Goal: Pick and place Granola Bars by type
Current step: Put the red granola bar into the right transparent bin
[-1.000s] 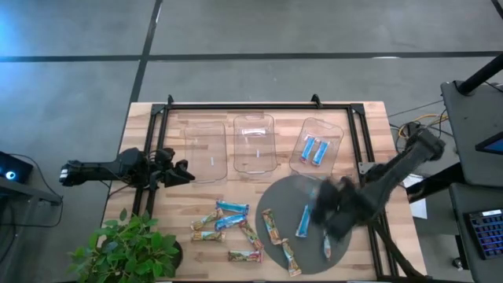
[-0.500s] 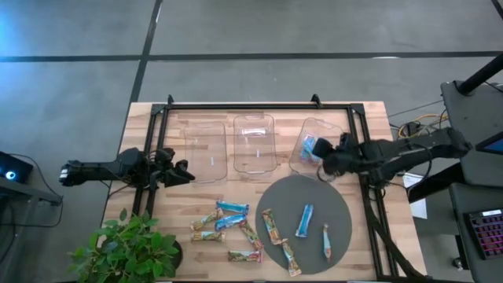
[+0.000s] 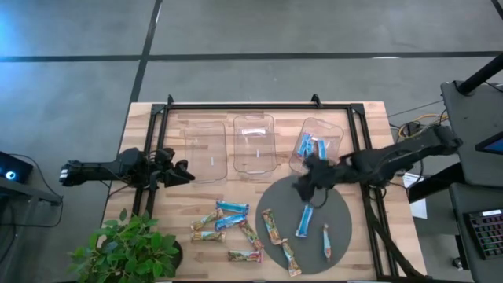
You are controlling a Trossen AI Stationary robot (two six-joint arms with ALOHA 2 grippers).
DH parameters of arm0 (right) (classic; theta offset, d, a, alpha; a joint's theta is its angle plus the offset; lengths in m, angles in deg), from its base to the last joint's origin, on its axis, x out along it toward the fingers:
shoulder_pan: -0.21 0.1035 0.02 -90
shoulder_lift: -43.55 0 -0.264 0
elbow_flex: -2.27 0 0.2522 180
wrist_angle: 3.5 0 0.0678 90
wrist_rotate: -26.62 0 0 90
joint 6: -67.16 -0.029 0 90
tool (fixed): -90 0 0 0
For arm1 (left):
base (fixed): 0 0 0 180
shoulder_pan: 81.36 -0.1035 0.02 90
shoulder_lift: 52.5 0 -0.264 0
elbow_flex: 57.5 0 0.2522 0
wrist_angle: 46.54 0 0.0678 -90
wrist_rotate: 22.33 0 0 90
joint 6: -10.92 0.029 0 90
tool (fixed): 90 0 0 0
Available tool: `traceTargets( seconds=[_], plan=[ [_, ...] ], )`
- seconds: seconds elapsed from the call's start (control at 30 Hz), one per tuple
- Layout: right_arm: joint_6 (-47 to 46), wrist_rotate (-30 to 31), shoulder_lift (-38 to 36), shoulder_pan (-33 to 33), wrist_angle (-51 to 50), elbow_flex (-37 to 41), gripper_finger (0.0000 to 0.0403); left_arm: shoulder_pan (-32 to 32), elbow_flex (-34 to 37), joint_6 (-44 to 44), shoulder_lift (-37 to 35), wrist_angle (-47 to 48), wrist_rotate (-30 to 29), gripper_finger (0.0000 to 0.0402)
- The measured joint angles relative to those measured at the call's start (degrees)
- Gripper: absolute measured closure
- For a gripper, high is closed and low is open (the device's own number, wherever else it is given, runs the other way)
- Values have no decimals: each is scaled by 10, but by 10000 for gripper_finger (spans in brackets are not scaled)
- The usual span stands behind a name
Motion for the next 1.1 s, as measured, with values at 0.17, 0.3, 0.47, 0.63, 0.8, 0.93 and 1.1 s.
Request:
traceTargets(
  seconds=[0.17, 0.3, 0.47, 0.63, 0.8, 0.93, 1.1],
  plan=[
    [41, -104, 118, 40, -59, -64, 218, 0, 0, 0, 0, 0, 0, 260],
    [150, -96, 207, 82, -81, -141, 221, 0, 0, 0, 0, 0, 0, 260],
    [181, -114, 299, 72, -128, -218, 221, 0, 0, 0, 0, 0, 0, 260],
    [273, -138, 365, 51, -98, -291, 220, 0, 0, 0, 0, 0, 0, 260],
    [304, -167, 421, 22, -93, -348, 220, 0, 0, 0, 0, 0, 0, 260],
    [304, -170, 469, 9, -88, -390, 220, 0, 0, 0, 0, 0, 0, 260],
    [302, -169, 533, 13, -93, -466, 220, 0, 0, 0, 0, 0, 0, 260]
  ],
)
